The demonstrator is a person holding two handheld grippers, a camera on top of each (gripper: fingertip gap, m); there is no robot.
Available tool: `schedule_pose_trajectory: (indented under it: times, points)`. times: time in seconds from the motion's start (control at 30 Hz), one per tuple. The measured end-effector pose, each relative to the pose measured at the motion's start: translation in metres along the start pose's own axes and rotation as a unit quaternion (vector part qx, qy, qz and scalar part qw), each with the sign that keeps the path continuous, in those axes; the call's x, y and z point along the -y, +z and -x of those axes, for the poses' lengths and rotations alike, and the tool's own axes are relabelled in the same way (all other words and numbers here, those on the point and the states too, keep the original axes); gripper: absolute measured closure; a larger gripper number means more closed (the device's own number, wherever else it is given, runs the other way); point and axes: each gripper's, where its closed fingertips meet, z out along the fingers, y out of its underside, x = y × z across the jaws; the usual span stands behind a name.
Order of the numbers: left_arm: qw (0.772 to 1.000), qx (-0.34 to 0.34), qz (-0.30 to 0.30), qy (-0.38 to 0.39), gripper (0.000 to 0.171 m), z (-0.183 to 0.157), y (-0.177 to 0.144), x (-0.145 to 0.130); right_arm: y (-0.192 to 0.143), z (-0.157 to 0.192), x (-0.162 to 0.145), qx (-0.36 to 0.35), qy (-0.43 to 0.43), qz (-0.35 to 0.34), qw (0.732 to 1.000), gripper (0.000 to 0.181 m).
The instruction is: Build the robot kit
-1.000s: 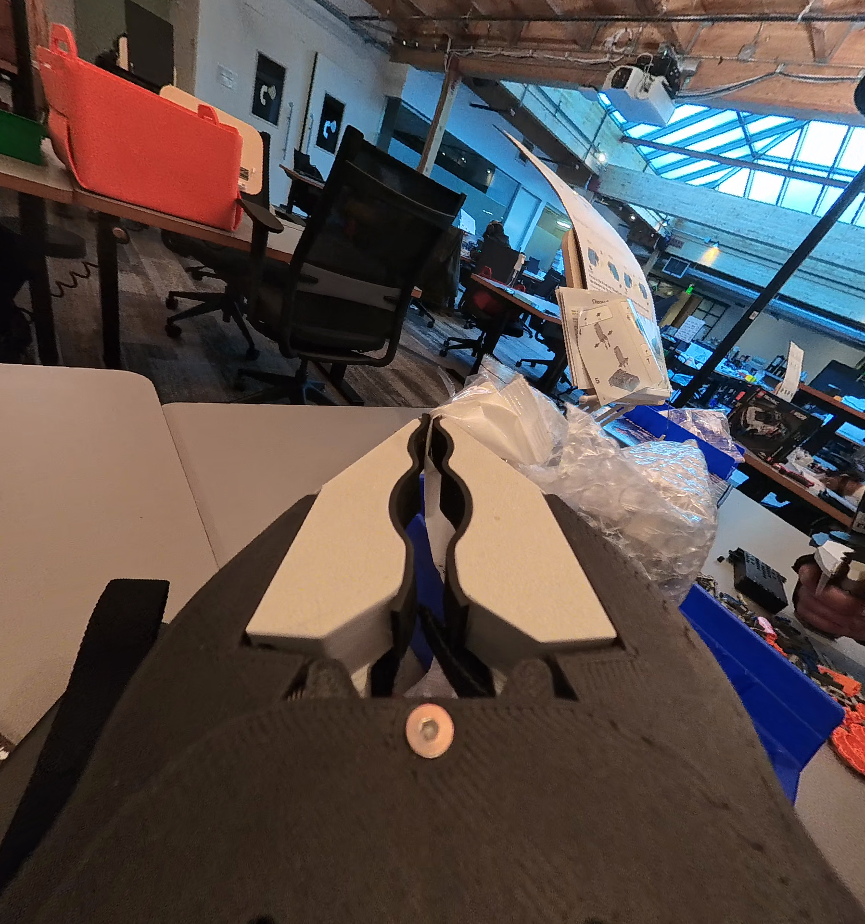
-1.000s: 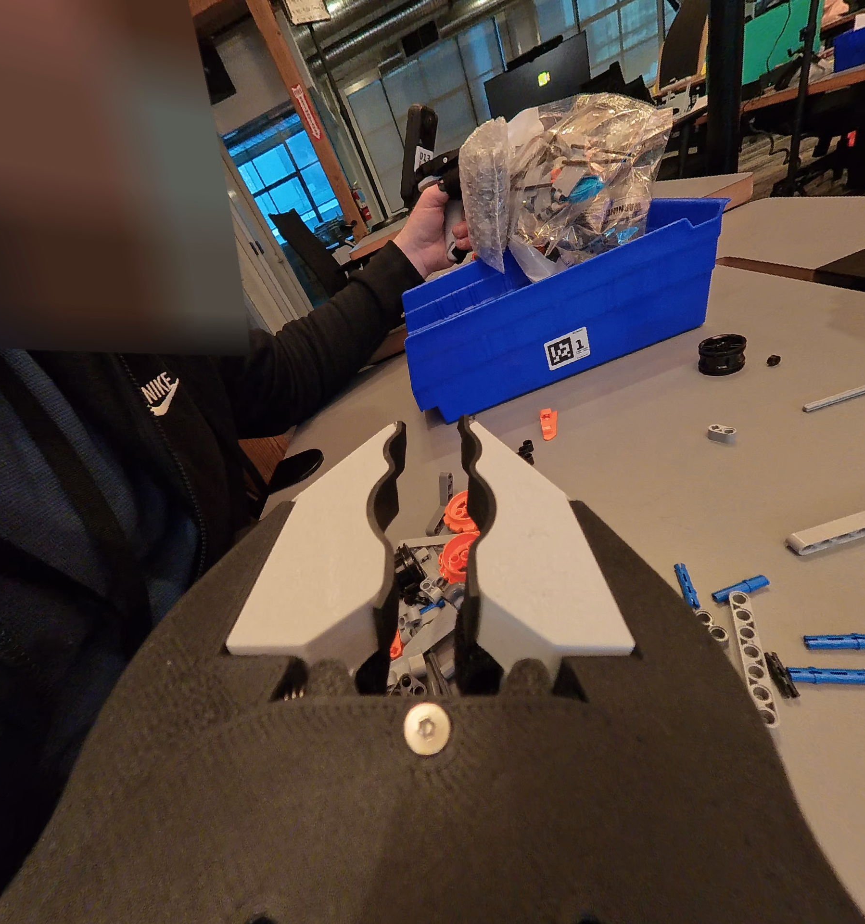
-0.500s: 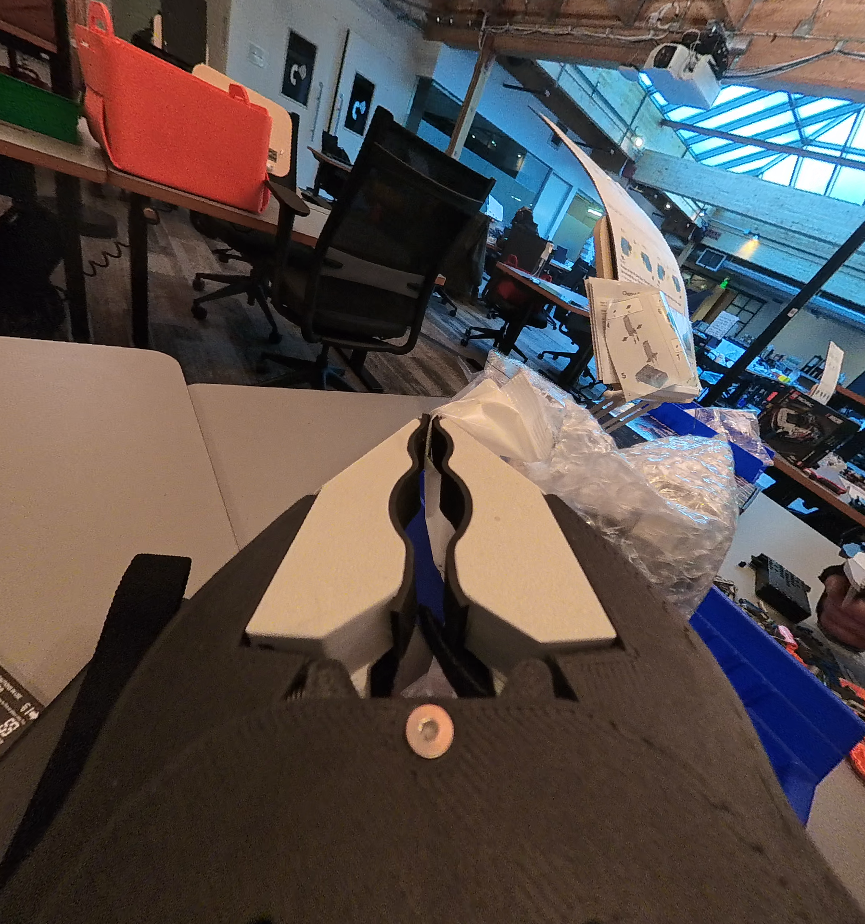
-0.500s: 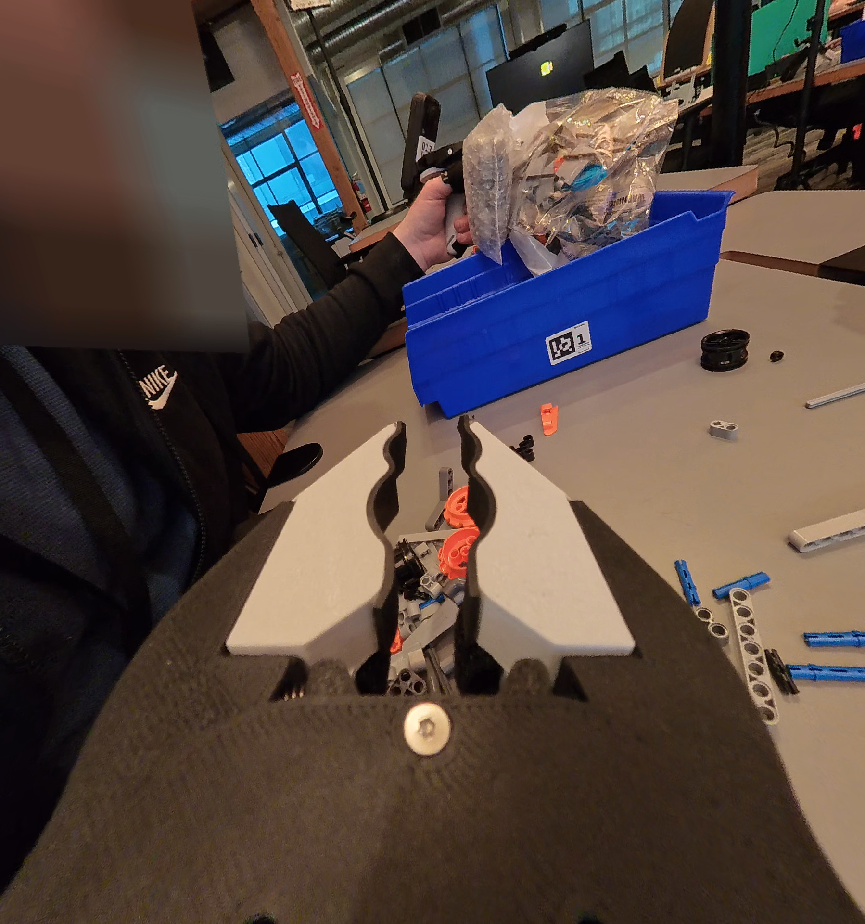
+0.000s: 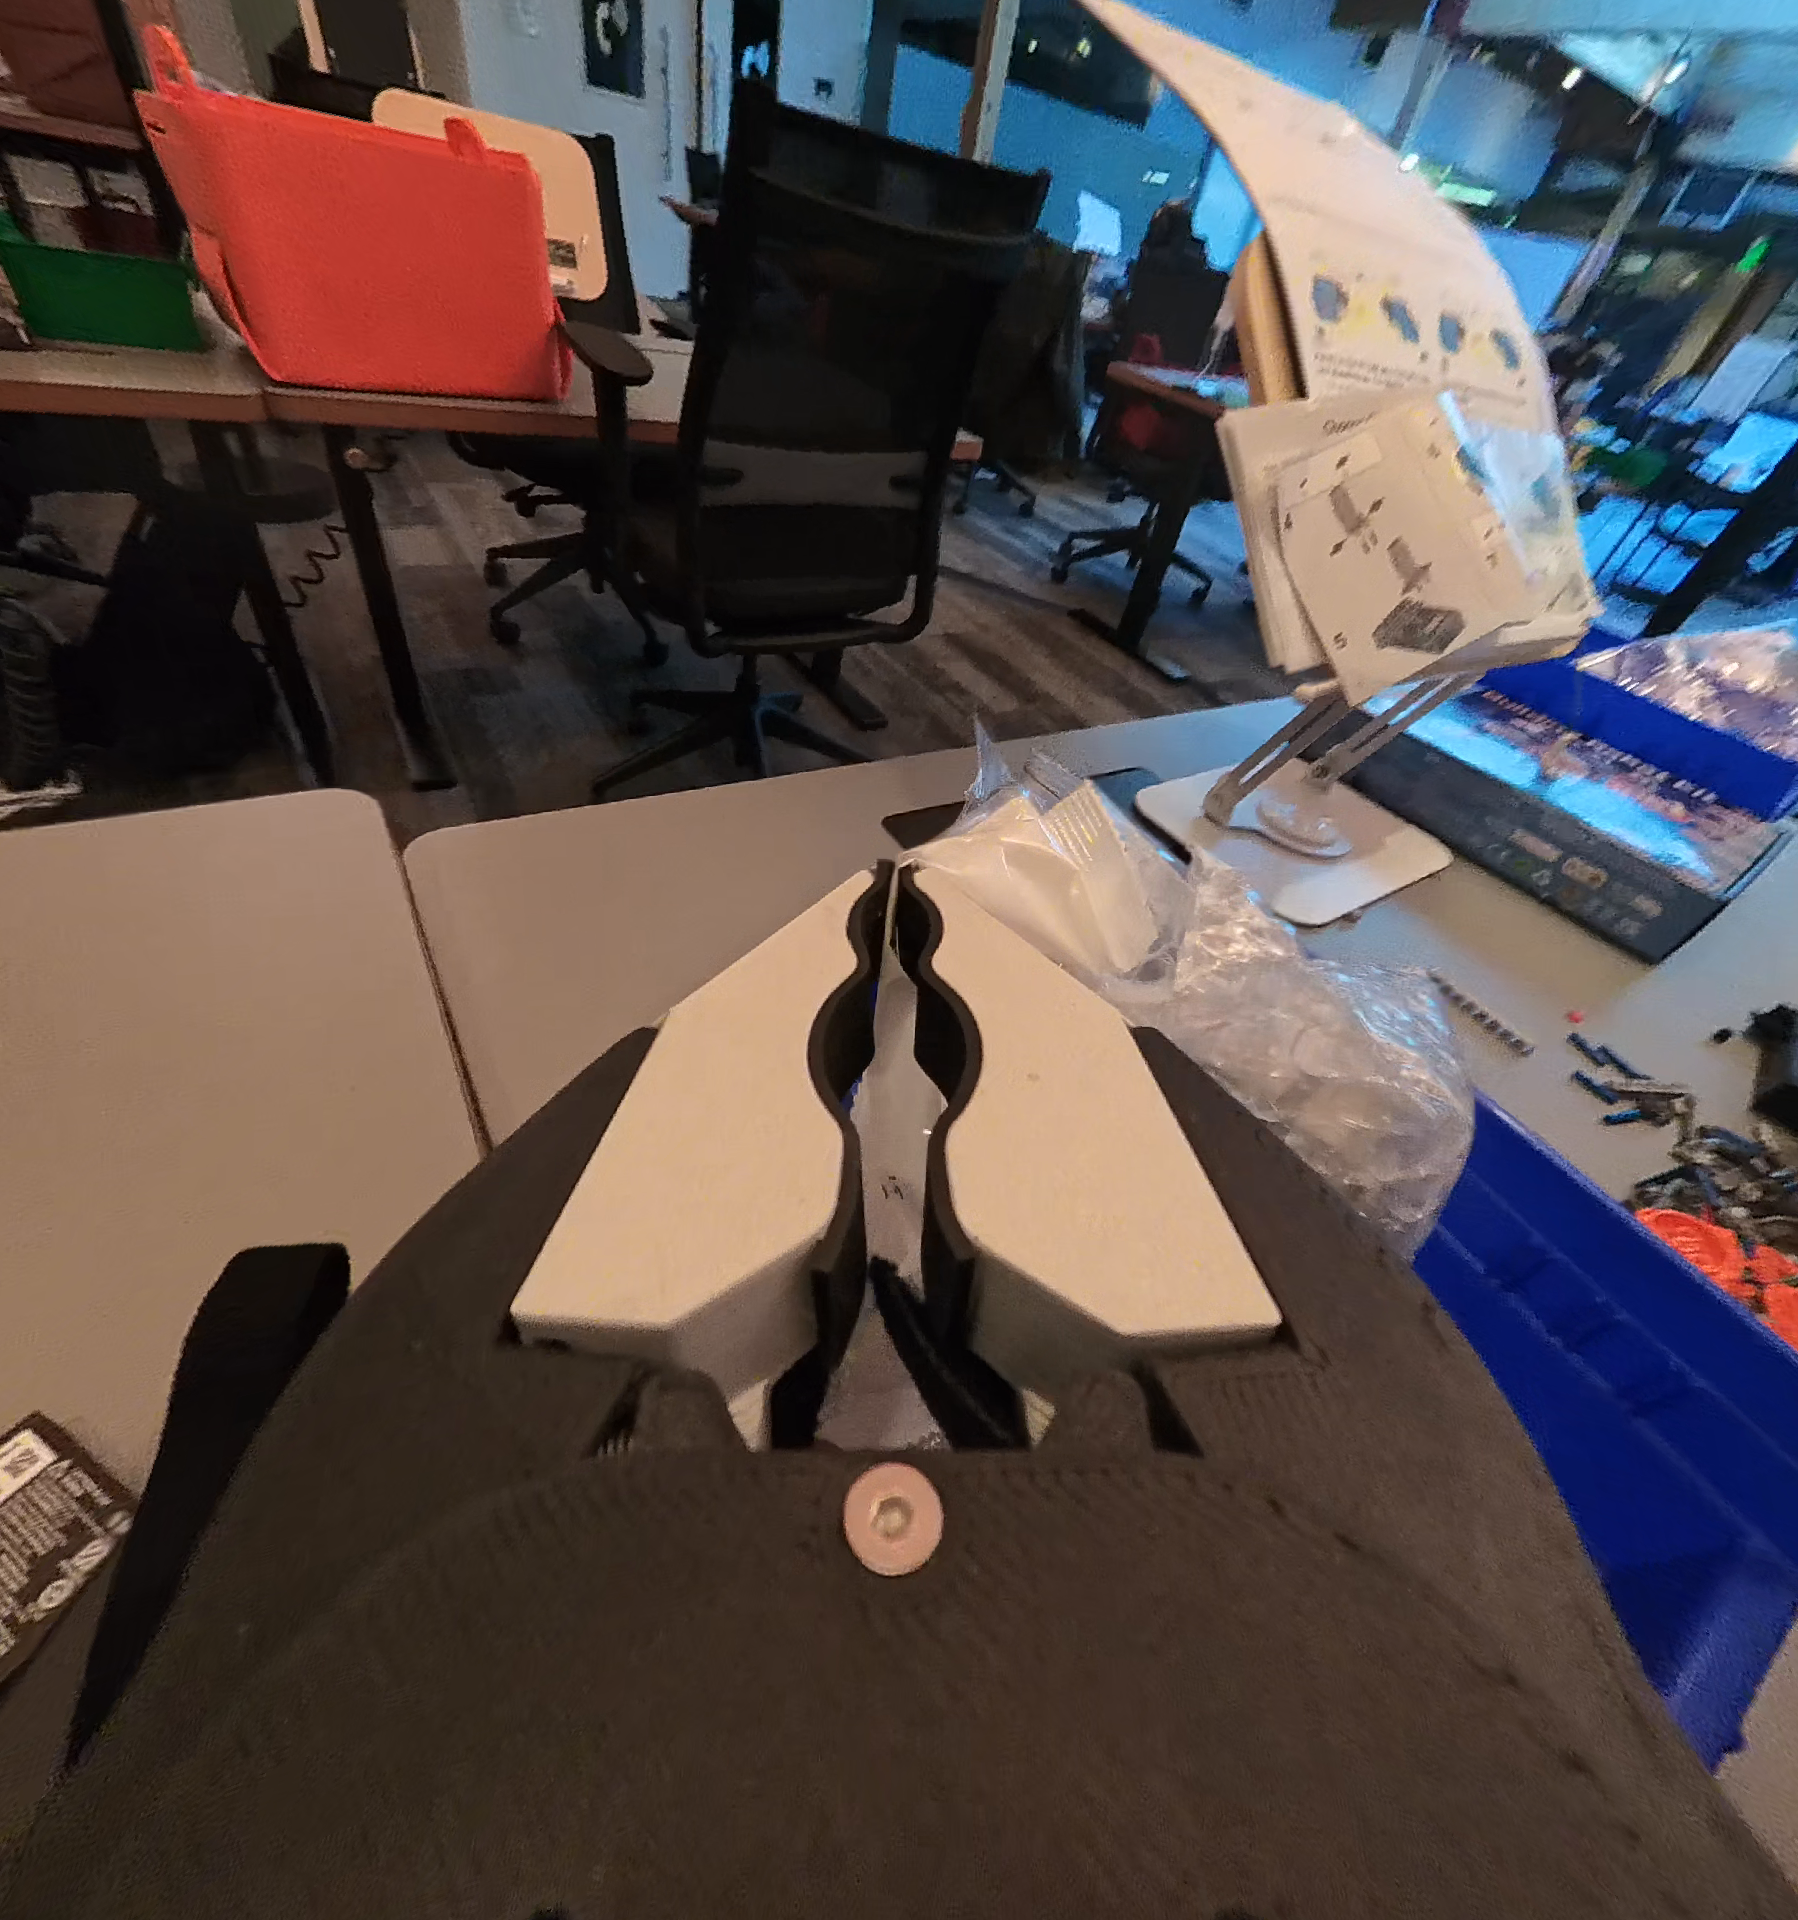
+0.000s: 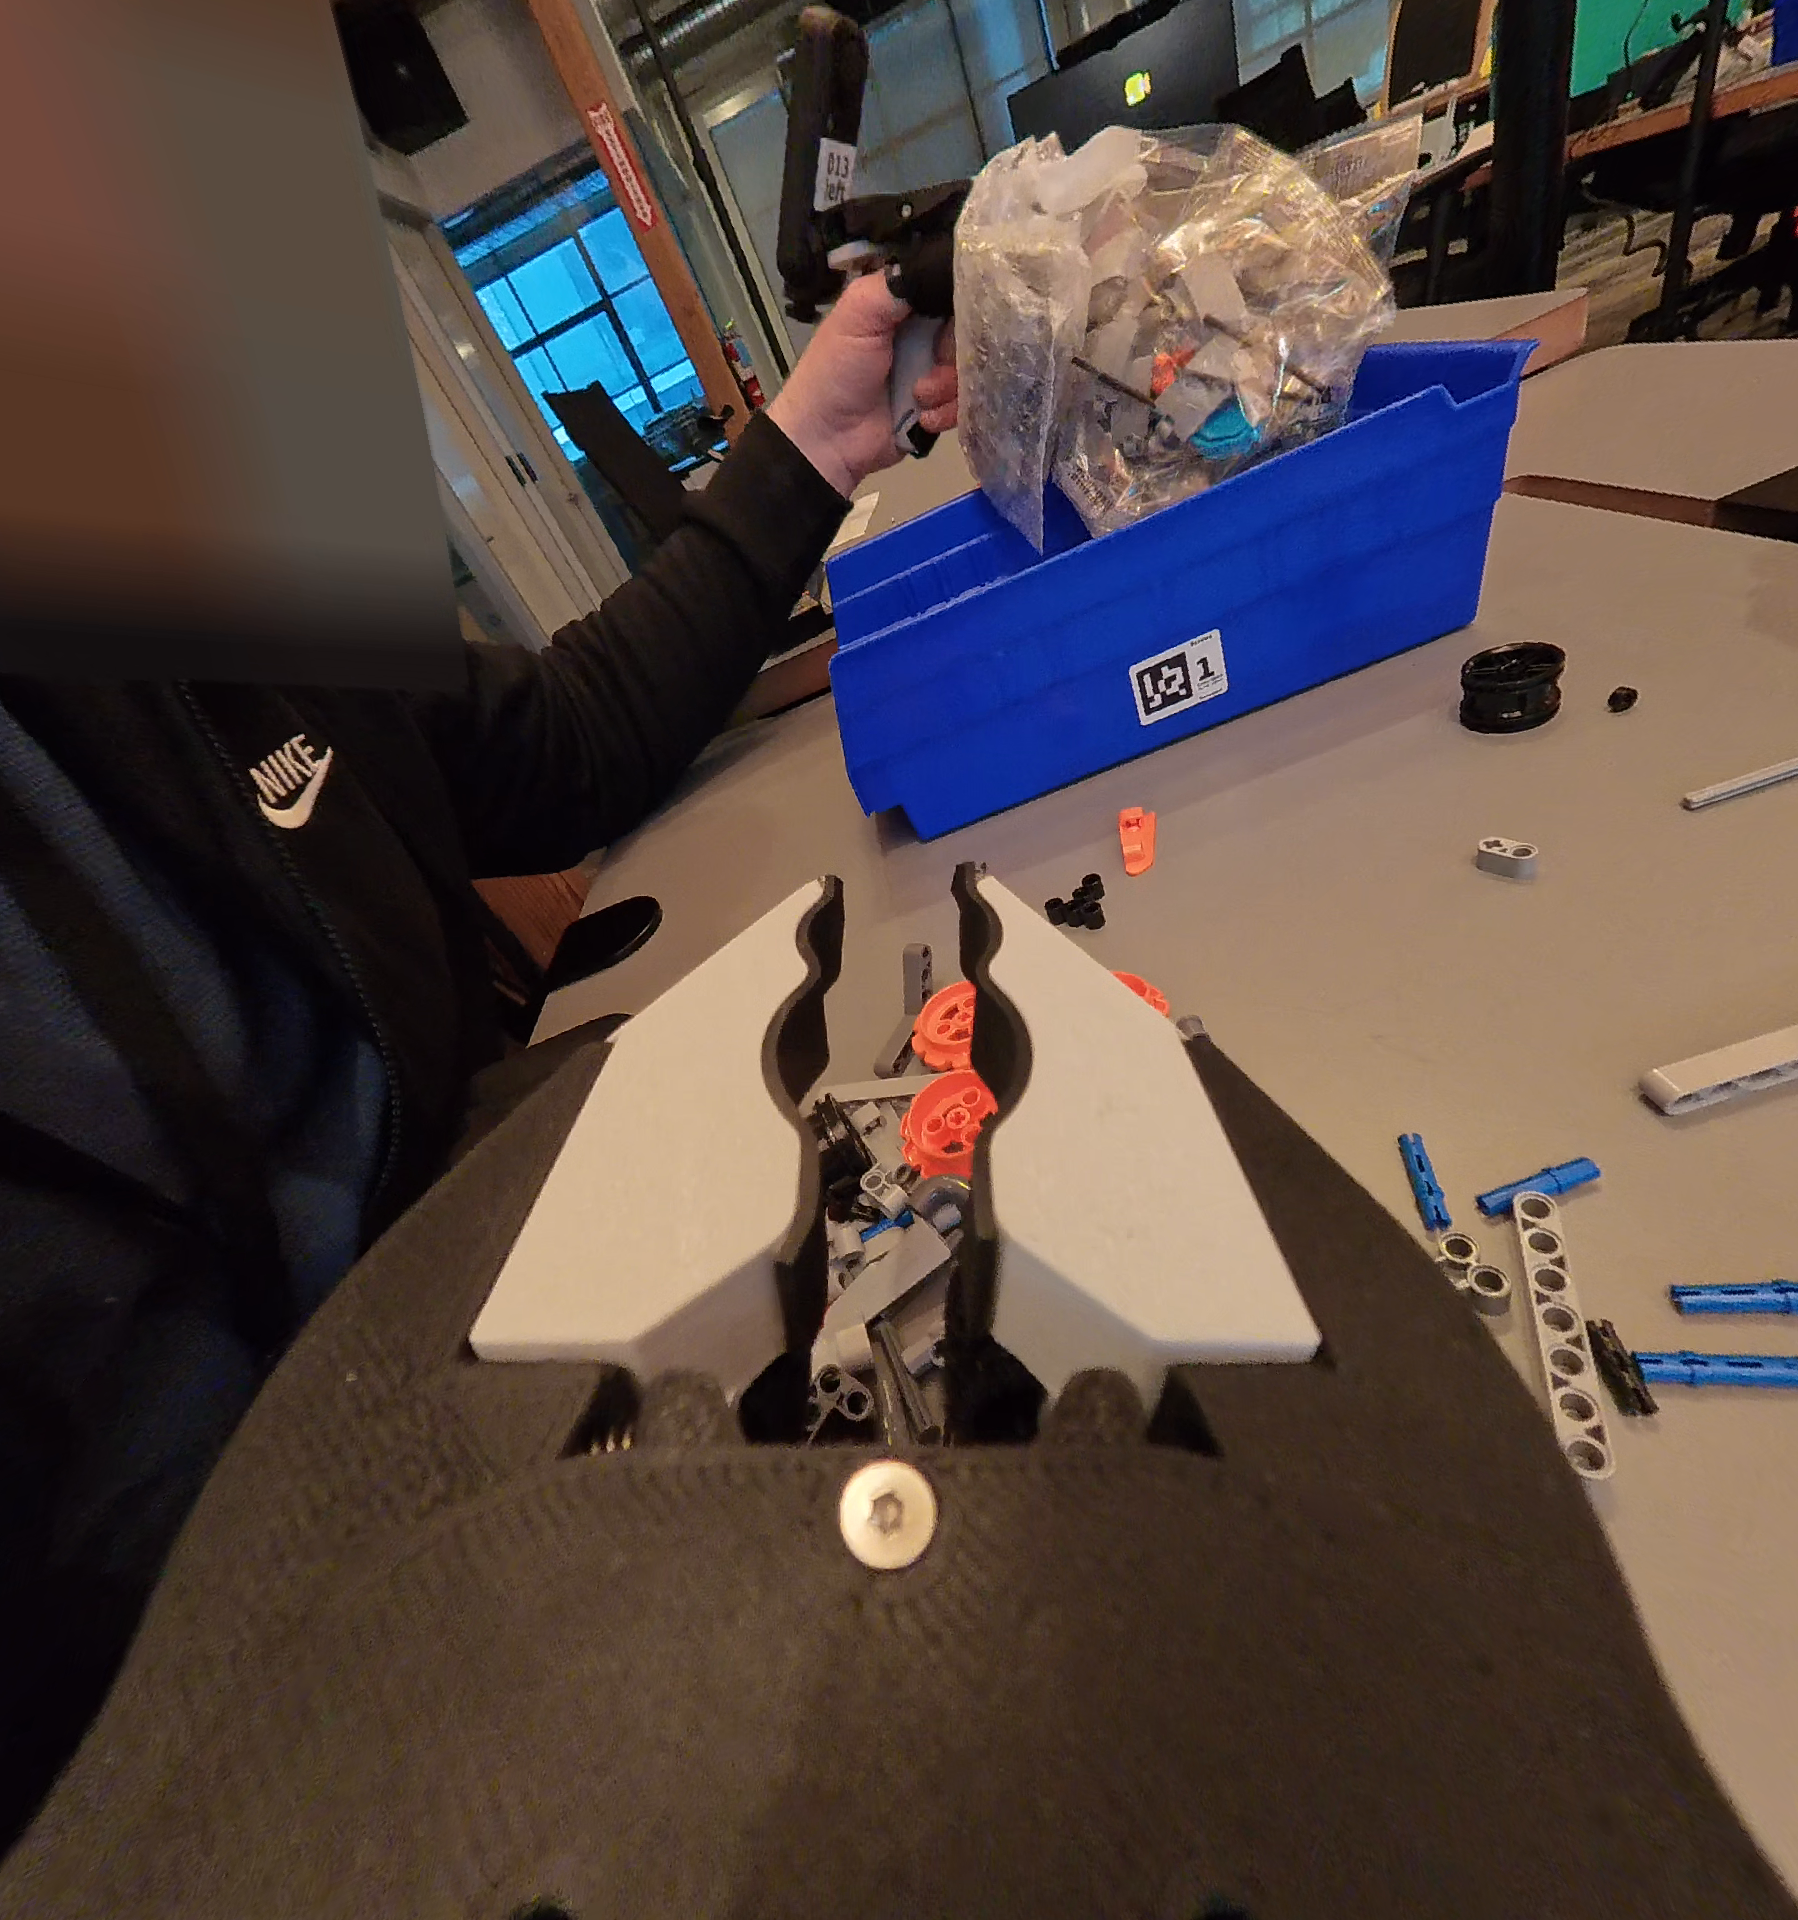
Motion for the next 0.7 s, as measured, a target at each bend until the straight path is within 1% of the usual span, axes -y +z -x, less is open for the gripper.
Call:
schedule_pose_trajectory:
  times: [0.1, 0.2, 0.33, 0.4, 0.47, 0.6, 0.7]
  points:
    - [0.999, 0.012, 0.006, 0.029, 0.171, -0.007, 0.003, 0.005, 0.000, -0.001, -0.001, 0.000, 0.001, 0.000, 1.000, 0.160]
    - [0.998, 0.029, -0.020, 0.054, 0.171, -0.012, 0.001, 0.018, 0.001, -0.003, -0.004, 0.000, 0.005, 0.004, 1.000, 0.161]
    - [0.995, 0.039, -0.040, 0.083, 0.171, -0.020, -0.008, 0.034, 0.000, -0.003, -0.004, 0.003, 0.006, 0.002, 1.000, 0.160]
    - [0.994, 0.025, -0.032, 0.097, 0.171, -0.030, -0.009, 0.035, -0.001, -0.002, -0.001, 0.006, 0.007, -0.005, 1.000, 0.161]
    - [0.991, 0.026, -0.026, 0.127, 0.171, -0.037, -0.008, 0.036, -0.001, -0.002, -0.002, 0.007, 0.007, -0.005, 1.000, 0.161]
    - [0.982, 0.024, 0.022, 0.184, 0.171, -0.051, 0.000, 0.023, 0.000, -0.001, -0.003, 0.008, 0.004, 0.000, 1.000, 0.161]
    - [0.978, 0.026, 0.045, 0.203, 0.171, -0.056, 0.006, 0.015, 0.000, -0.001, -0.004, 0.008, 0.004, 0.002, 1.000, 0.160]
